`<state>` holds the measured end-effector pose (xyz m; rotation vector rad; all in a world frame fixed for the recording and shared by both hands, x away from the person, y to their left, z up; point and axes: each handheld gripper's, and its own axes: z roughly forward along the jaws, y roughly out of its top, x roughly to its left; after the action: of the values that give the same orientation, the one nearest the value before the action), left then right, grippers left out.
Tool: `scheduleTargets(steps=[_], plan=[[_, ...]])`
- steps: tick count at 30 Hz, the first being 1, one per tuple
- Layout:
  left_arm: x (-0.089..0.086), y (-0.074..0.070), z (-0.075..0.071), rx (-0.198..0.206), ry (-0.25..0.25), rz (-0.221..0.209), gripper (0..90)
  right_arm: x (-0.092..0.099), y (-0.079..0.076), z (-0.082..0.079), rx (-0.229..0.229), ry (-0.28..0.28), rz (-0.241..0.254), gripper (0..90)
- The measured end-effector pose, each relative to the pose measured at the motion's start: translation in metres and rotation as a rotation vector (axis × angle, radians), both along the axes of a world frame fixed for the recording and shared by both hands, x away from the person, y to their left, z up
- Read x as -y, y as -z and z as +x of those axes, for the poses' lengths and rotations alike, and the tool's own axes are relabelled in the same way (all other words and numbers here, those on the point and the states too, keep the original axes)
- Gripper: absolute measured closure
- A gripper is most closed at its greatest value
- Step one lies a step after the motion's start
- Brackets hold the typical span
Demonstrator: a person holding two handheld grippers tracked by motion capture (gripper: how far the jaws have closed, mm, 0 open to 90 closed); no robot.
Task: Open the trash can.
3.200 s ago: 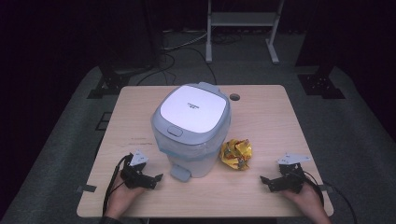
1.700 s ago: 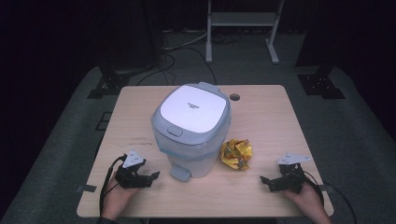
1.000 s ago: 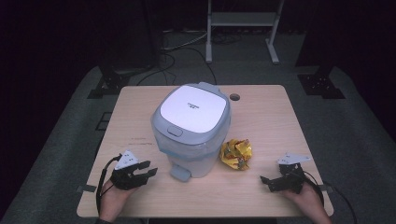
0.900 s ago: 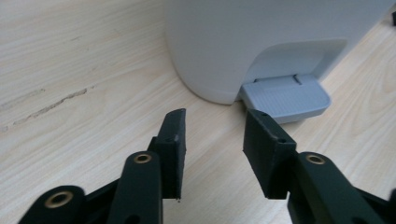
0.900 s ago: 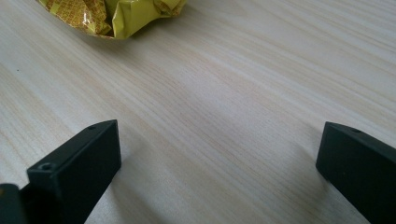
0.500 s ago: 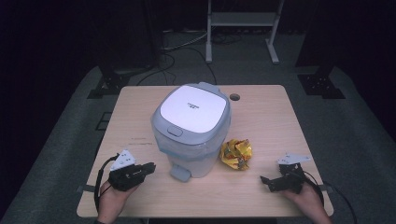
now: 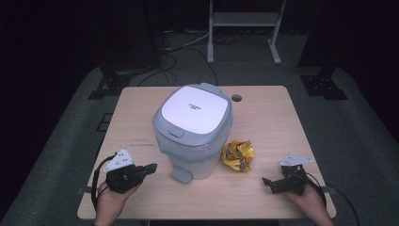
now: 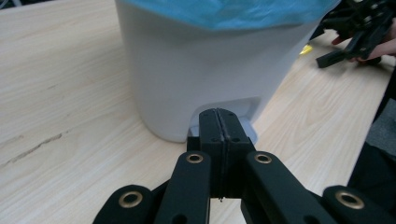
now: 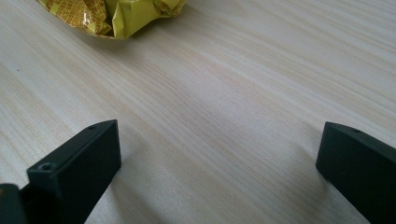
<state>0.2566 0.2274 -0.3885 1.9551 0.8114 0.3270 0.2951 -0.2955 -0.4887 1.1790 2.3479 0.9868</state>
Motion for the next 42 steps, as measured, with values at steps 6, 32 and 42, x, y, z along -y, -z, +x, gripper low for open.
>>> scheduleTargets(steps=[6,32,42], plan=[[0.001,-0.009,-0.002,0.0,0.008,-0.016,90.0,0.0,0.0,0.0,0.0,0.0,0.0,0.0],[0.0,-0.06,-0.011,0.037,0.061,-0.085,90.0,0.0,0.0,0.0,0.0,0.0,0.0,0.0],[0.004,-0.081,-0.011,0.071,0.08,-0.093,90.0,0.0,0.0,0.0,0.0,0.0,0.0,0.0]])
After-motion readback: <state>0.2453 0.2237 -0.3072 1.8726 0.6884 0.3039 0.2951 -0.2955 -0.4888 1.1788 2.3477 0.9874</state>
